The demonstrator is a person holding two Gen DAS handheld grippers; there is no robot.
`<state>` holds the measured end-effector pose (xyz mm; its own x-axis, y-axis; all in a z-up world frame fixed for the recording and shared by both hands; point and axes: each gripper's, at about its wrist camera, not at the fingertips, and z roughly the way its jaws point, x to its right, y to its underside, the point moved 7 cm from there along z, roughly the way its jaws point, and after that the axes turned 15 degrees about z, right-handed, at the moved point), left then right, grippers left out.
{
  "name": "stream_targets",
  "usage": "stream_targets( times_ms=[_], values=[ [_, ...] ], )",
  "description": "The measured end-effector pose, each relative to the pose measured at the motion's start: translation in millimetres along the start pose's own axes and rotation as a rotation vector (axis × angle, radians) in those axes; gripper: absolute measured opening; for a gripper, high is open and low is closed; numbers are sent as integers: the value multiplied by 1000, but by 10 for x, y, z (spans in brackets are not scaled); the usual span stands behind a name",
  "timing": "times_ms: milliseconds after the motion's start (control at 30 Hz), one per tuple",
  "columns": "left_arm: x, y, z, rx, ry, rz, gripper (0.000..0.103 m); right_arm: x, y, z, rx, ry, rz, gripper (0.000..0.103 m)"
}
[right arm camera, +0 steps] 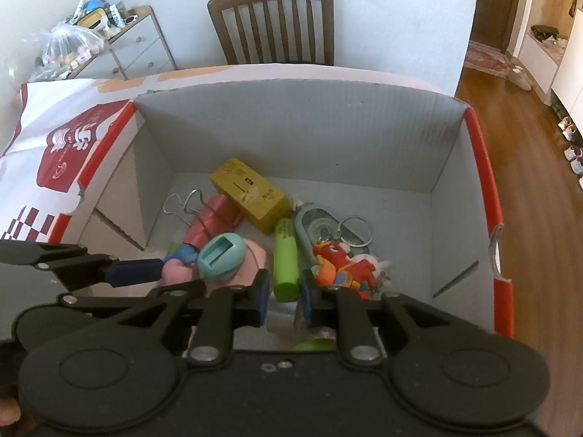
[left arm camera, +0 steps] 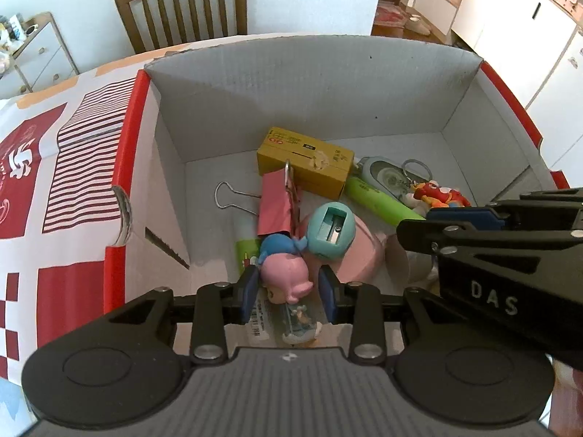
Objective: Organize rigid objects
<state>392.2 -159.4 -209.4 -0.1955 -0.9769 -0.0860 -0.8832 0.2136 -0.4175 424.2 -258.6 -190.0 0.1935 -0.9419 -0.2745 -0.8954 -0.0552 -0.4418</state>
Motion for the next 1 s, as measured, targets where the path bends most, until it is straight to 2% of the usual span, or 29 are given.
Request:
stream_targets(
  times_ms=[200,433,600,1000],
  values=[
    [16,2,-135,34,-11,-9,44,14,-5,-149,16,-37,23,25],
    [43,21,-345,80,-35,4,44,-20,18,-398,49,-72,25,34],
    [45,34,-520,116,-32,-5,44,-59,17,-599,85,-101,27,45],
    [46,102,-947,204,-30,-23,44,-105,116,-1016,186,-113,1,53]
  ],
)
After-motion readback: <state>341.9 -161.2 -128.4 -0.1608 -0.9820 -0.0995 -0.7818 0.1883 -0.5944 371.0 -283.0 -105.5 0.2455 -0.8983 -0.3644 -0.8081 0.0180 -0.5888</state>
